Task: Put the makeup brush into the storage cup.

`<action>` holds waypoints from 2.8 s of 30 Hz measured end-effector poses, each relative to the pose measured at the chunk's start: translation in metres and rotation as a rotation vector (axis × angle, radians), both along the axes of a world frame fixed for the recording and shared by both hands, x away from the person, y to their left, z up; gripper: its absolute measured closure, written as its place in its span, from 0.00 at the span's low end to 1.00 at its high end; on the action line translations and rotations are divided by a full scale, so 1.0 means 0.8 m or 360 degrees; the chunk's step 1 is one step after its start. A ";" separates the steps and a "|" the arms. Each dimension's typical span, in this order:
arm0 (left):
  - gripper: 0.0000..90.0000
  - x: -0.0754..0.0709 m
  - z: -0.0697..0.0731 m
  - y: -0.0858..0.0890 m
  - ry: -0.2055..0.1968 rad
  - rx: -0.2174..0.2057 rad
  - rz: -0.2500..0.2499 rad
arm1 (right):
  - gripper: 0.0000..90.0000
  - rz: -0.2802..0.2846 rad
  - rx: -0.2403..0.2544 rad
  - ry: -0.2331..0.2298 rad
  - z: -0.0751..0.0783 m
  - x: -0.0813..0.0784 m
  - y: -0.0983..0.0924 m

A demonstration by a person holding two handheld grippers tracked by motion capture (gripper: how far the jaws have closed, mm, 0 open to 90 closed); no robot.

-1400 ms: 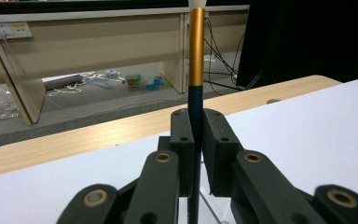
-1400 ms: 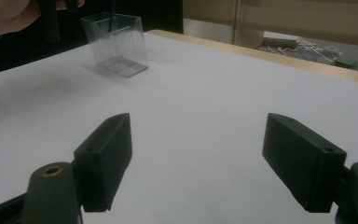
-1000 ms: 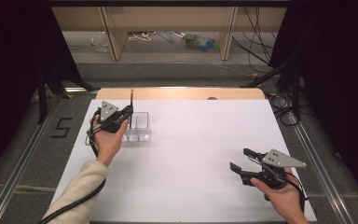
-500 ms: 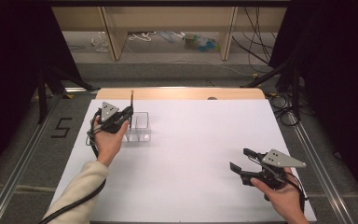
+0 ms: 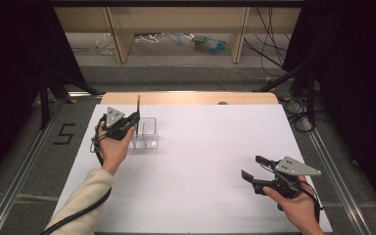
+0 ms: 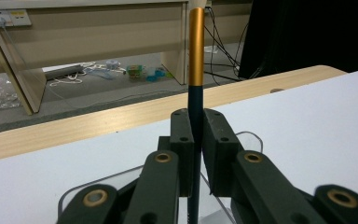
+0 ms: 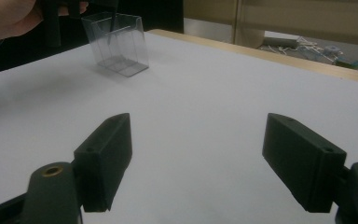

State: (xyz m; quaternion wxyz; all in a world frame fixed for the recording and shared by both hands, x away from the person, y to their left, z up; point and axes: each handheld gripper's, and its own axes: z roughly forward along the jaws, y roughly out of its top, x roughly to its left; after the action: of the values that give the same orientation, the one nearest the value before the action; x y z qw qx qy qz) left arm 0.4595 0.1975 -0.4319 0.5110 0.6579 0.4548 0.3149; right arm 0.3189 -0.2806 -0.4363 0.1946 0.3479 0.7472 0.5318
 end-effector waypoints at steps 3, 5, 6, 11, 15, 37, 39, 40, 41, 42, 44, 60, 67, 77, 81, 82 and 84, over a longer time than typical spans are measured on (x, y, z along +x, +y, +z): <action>0.92 0.000 0.000 0.000 0.0007 -0.0003 0.0002 | 0.28 0.0007 0.0005 0.0003 0.000 0.000 0.000; 0.92 0.000 0.000 0.000 0.0012 -0.0002 0.0003 | 0.28 0.0005 0.0002 0.0003 0.000 0.000 0.000; 0.92 0.000 0.000 0.000 0.0013 -0.0002 0.0003 | 0.28 0.0007 0.0006 0.0003 0.000 0.000 0.000; 0.92 0.001 0.000 0.002 0.0031 -0.0034 0.0004 | 0.28 0.0005 0.0016 0.0008 0.000 0.000 0.001; 0.92 0.000 0.001 0.004 0.0042 -0.0023 -0.0001 | 0.28 0.0008 0.0022 0.0004 -0.001 0.001 0.001; 0.19 -0.028 0.023 0.009 -0.0014 -0.0023 -0.0210 | 0.28 0.0005 0.0006 -0.0001 0.000 0.001 0.001; 0.18 -0.030 0.022 0.008 -0.0023 -0.0011 -0.0222 | 0.28 0.0006 0.0001 -0.0001 0.001 0.001 0.000; 0.17 -0.032 0.021 0.008 -0.0027 -0.0019 -0.0226 | 0.28 0.0006 -0.0001 -0.0001 0.001 0.001 0.000; 0.17 -0.033 0.021 0.009 -0.0030 -0.0008 -0.0228 | 0.28 0.0008 -0.0013 -0.0039 0.000 0.002 -0.001; 0.17 -0.034 0.021 0.009 -0.0033 -0.0012 -0.0230 | 0.28 -0.0002 0.0005 -0.0010 0.000 0.001 0.000; 0.17 -0.039 0.021 0.012 -0.0040 -0.0012 -0.0238 | 0.27 -0.0004 0.0007 -0.0006 0.000 0.001 0.000; 0.17 -0.100 0.019 0.021 -0.0075 -0.0055 -0.0384 | 0.26 -0.0001 0.0001 -0.0001 0.001 0.001 -0.001; 0.17 -0.125 0.012 0.022 -0.0081 -0.0034 -0.0418 | 0.25 -0.0003 0.0016 -0.0023 0.001 0.002 0.001; 0.17 -0.153 0.008 0.028 -0.0124 -0.0069 -0.0456 | 0.25 -0.0001 0.0020 0.0004 0.002 0.002 0.000; 0.18 -0.164 0.006 0.030 -0.0128 -0.0057 -0.0476 | 0.25 0.0014 0.0038 -0.0005 0.000 0.004 0.002; 0.18 -0.165 0.005 0.029 -0.0126 -0.0064 -0.0473 | 0.25 0.0017 0.0035 -0.0003 0.000 0.003 0.002; 0.18 -0.169 0.005 0.028 -0.0136 -0.0054 -0.0489 | 0.25 0.0013 0.0039 0.0008 0.001 0.003 0.002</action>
State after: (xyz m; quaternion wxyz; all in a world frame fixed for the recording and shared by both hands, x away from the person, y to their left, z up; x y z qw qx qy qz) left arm 0.3247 0.2198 -0.4282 0.5831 0.6970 0.3318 0.2530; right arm 0.3213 -0.2790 -0.4357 0.1863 0.3486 0.7426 0.5407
